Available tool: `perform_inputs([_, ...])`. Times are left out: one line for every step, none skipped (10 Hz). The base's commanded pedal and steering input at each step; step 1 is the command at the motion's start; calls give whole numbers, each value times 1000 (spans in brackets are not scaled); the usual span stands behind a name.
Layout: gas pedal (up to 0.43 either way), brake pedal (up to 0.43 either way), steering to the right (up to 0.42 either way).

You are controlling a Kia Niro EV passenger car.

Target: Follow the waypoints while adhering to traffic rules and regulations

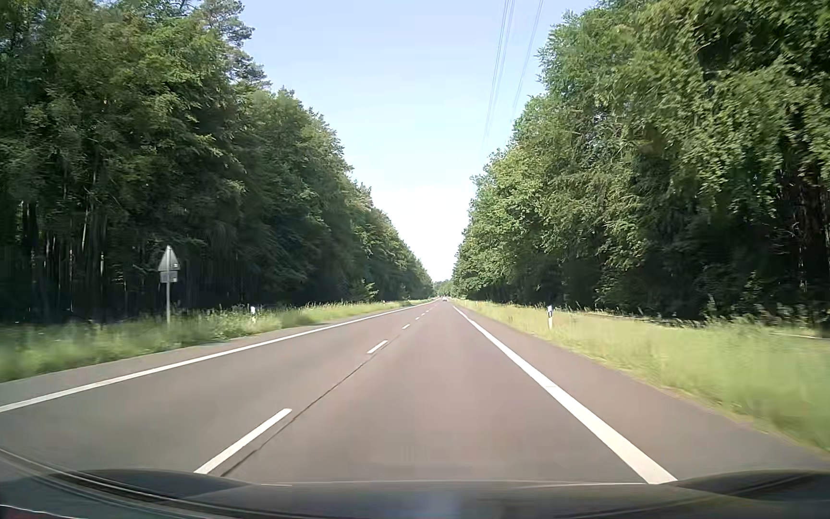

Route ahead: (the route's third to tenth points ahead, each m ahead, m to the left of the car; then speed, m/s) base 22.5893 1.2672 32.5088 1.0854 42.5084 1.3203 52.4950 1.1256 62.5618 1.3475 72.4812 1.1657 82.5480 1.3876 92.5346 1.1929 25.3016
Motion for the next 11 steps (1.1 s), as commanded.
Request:
perform_inputs([220, 24, -1])
perform_inputs([220, 30, -1])
perform_inputs([220, 30, -1])
perform_inputs([220, 30, -1])
perform_inputs([220, 24, -1])
perform_inputs([220, 30, -1])
perform_inputs([220, 30, -1])
perform_inputs([220, 30, -1])
perform_inputs([220, 30, -1])
perform_inputs([220, 30, 0])
perform_inputs([220, 30, 0])
